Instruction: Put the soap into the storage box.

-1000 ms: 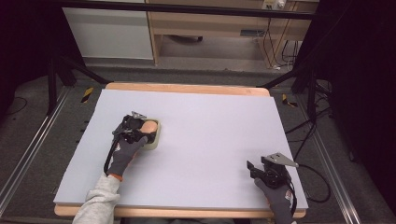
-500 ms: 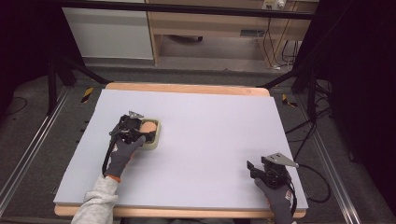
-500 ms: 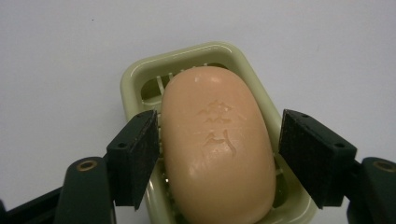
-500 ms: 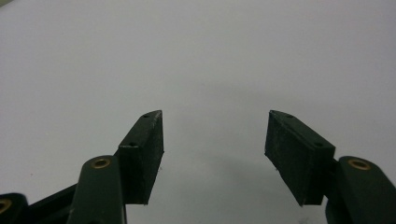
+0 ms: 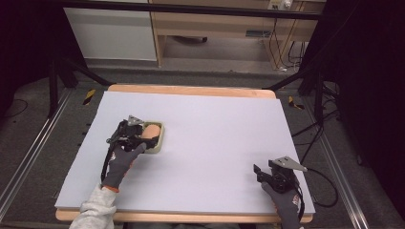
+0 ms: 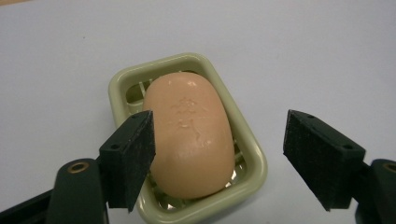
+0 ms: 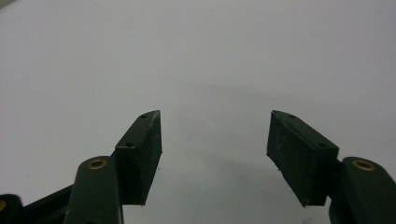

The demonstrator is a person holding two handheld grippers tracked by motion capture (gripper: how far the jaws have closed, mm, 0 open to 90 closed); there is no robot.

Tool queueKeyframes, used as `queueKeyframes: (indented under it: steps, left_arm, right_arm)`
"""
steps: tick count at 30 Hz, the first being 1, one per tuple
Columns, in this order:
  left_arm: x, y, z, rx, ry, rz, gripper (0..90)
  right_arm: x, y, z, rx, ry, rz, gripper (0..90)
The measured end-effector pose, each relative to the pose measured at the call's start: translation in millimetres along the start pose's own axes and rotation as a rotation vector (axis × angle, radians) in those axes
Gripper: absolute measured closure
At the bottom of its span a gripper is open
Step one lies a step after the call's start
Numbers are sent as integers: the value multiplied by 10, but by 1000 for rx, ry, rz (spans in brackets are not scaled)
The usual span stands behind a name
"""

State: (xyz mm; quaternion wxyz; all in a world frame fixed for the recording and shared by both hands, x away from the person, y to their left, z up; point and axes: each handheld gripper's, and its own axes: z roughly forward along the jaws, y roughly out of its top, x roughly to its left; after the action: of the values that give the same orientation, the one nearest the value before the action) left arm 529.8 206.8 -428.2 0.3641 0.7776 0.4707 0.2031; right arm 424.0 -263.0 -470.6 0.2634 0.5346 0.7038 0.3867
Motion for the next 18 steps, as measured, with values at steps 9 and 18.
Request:
queueKeyframes:
  steps: [9,18]
  left_arm:
    - [-48,-144,-225,-37,-14,15,206]
    - [-54,-334,-317,-25,-7,13,169]
  right_arm:
    - [-28,-11,-5,3,-10,8,319]
    - [-61,-28,-4,12,-37,18,279]
